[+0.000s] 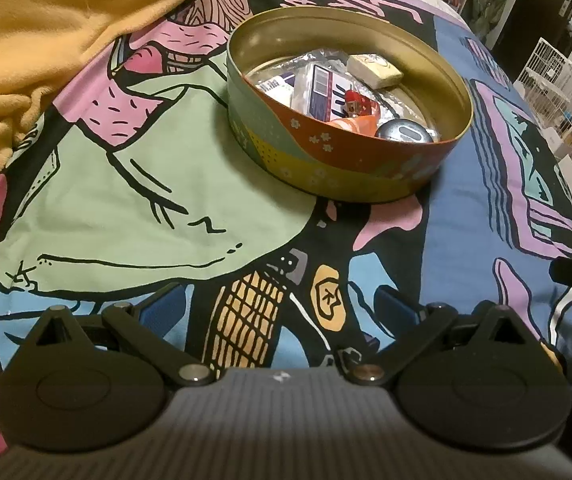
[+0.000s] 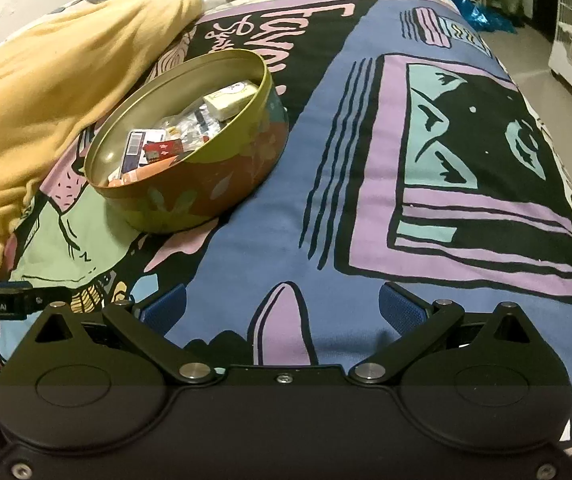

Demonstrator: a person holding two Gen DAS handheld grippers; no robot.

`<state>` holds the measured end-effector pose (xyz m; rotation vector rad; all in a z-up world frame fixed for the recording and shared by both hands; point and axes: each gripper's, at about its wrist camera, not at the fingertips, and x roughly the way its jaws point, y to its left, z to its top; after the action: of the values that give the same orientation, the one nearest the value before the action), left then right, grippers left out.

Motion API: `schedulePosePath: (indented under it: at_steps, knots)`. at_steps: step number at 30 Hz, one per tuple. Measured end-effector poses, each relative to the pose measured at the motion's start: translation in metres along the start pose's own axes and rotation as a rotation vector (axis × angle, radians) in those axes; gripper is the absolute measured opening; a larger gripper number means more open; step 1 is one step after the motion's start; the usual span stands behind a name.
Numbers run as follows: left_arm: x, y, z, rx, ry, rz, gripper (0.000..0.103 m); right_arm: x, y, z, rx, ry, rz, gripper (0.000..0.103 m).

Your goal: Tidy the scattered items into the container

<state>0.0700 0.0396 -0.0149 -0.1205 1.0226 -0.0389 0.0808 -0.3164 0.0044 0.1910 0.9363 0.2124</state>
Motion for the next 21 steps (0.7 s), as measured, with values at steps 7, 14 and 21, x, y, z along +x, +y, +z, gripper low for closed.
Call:
schedulePosePath:
  at_steps: [7,14,21]
  knots:
    - [0.000,0.000,-0.002,0.003,-0.011,0.011,0.103,-0.001,0.000,0.000,-0.007,-0.004,-0.004,0.103]
    - [0.002,0.011,-0.008,0.003,-0.034,0.041,0.103,-0.002,0.005,-0.003,-0.032,-0.022,-0.013,0.103]
    - [-0.007,0.025,-0.008,0.002,-0.085,0.055,0.103,-0.004,0.007,-0.004,-0.041,-0.036,-0.024,0.103]
